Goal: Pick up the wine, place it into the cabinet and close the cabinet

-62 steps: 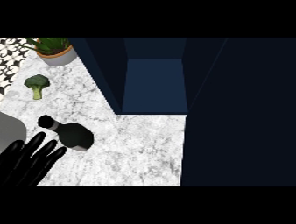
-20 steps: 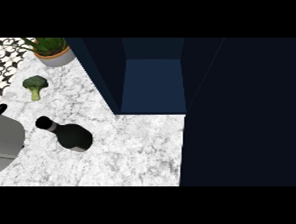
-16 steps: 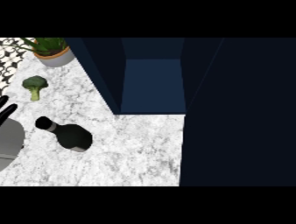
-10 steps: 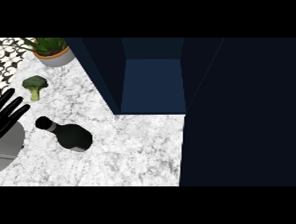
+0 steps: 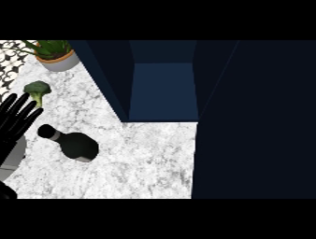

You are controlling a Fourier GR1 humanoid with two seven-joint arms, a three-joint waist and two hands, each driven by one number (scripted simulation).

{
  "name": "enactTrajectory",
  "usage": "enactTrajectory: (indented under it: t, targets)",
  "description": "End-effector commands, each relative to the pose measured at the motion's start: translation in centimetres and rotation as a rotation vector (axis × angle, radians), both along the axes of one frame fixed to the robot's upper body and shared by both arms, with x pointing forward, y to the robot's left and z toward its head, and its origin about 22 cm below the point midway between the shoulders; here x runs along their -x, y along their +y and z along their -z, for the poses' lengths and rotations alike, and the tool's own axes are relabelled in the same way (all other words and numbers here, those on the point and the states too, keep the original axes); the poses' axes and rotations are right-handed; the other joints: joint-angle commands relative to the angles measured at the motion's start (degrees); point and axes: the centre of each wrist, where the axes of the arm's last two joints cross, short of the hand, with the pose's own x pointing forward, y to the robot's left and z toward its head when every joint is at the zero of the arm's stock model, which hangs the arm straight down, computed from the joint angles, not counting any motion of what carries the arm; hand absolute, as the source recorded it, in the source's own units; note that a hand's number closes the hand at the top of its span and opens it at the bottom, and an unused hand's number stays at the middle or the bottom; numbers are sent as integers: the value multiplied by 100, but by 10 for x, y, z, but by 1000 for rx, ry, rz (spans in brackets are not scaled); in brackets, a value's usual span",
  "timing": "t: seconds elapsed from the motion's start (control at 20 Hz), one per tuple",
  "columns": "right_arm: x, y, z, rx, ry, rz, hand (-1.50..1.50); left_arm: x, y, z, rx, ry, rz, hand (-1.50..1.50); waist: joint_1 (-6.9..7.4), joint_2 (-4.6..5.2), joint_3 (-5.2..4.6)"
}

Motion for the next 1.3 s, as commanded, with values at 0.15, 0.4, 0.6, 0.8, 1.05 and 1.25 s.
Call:
enactTrajectory:
  t: [0.15, 0.4, 0.6, 0.8, 1.05, 1.25]
  targets:
    - [23, 2, -15, -42, -39, -34, -150, -10, 13, 34, -9, 18, 1, -150, 20, 5, -1]
    - [35, 3, -18, -65, -46, -37, -150, -9, 13, 59, -20, 17, 3, -150, 1, 0, -3]
    - [28, 3, -16, -43, -40, -48, -150, -29, 0, 65, -11, 42, 31, -150, 2, 5, -1]
    - [32, 3, -16, -45, -41, -56, -150, -34, 13, 77, 1, 43, 59, -150, -22, 8, -2]
    - [24, -3, -18, -40, -60, -58, -150, -32, -9, 92, 6, 30, 54, -150, -1, 7, -1]
    - [30, 5, -9, -76, -38, -54, -150, -21, -3, 103, -13, 45, 42, -150, 14, 1, 1]
